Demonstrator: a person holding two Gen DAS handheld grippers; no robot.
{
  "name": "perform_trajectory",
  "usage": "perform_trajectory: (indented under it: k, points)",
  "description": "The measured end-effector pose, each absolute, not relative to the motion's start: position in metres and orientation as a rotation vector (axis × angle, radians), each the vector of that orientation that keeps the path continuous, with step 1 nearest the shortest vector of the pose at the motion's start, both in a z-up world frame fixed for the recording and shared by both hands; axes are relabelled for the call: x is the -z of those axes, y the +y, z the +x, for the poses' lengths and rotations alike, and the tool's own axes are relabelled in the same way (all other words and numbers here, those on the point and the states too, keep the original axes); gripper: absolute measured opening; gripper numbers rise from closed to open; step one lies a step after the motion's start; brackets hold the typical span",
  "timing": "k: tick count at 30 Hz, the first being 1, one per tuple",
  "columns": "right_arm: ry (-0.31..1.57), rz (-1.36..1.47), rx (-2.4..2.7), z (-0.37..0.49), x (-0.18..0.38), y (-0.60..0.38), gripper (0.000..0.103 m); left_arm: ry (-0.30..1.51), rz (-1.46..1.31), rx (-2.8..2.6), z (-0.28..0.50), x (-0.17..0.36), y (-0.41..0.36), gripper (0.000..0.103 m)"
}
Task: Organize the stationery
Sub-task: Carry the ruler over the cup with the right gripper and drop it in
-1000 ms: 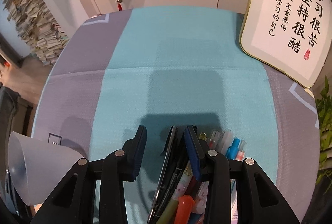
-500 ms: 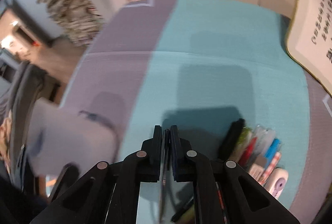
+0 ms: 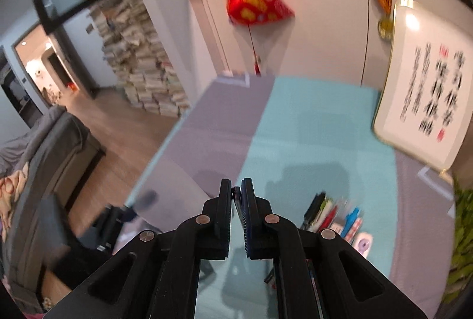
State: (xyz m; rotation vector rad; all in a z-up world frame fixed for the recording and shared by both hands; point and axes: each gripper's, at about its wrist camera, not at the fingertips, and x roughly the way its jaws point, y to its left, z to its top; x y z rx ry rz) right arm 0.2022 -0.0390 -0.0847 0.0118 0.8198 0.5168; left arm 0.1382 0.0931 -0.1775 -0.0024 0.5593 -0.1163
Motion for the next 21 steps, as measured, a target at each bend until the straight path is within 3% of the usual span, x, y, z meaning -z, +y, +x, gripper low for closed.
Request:
perform_trajectory:
  k: [11,21]
  points:
    - [0.627,-0.005,-0.597,0.181,0.005,-0.023,0.008,0.571,0.006,0.141,0.140,0.179,0.092,0.069]
    - [0.684,-0.027,-0.654,0.180,0.023,-0.001,0.008,0.573,0.011,0.143,0.139,0.180,0.089,0.069]
